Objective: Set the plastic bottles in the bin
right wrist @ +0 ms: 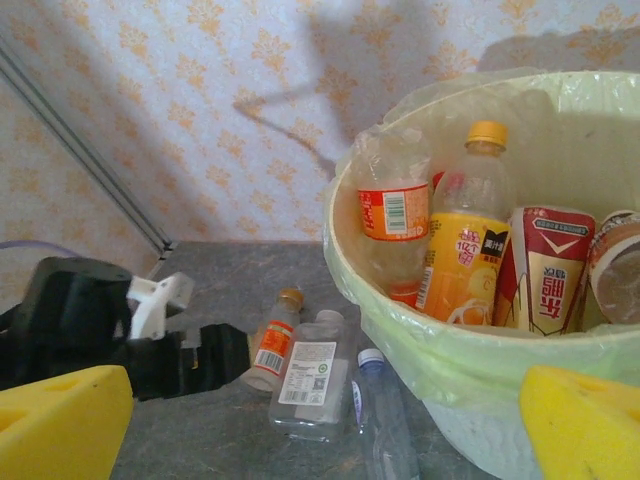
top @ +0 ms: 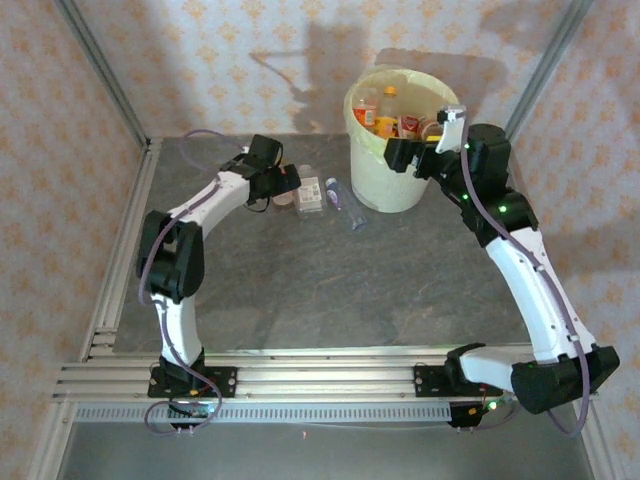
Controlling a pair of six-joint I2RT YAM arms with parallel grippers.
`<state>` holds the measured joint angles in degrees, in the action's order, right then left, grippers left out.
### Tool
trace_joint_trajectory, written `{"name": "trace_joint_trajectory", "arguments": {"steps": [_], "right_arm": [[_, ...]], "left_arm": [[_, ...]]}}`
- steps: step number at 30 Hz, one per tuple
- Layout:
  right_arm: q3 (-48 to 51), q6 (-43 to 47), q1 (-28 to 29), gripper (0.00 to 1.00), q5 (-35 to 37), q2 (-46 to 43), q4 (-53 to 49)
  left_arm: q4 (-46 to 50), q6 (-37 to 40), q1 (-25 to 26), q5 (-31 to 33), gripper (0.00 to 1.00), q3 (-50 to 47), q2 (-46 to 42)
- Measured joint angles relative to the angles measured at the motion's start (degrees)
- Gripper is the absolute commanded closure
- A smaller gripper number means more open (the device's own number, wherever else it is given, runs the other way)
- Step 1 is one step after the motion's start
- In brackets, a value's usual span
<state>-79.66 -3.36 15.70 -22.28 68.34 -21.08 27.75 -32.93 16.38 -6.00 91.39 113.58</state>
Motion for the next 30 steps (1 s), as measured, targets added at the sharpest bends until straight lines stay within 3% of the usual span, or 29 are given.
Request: {"name": "trace_joint_trajectory", "arguments": {"steps": [9,18,23,30], "right_arm": [[1.38,-0.68,0.0,0.01,1.51,-1.44,-1.42],[1.95,-0.68,0.0,0.01,2.84,-2.84,-2.4],[2.1,-1.2,0.0,0.01,2.99,-2.84,-2.51],[2.1,-2.14,0.0,0.01,2.99,-2.82,-2.51]], "left_arm": [[2.32,1.07,-1.38,-0.85,0.14,11.47,11.5],[4.09,4.28,-1.79,0.04,0.33,11.96,13.03],[4.39,5.18,-1.79,0.0,0.35,11.98,14.43],[4.57,6.08,-1.88,0.11,0.3,13.64,16.85]]}}
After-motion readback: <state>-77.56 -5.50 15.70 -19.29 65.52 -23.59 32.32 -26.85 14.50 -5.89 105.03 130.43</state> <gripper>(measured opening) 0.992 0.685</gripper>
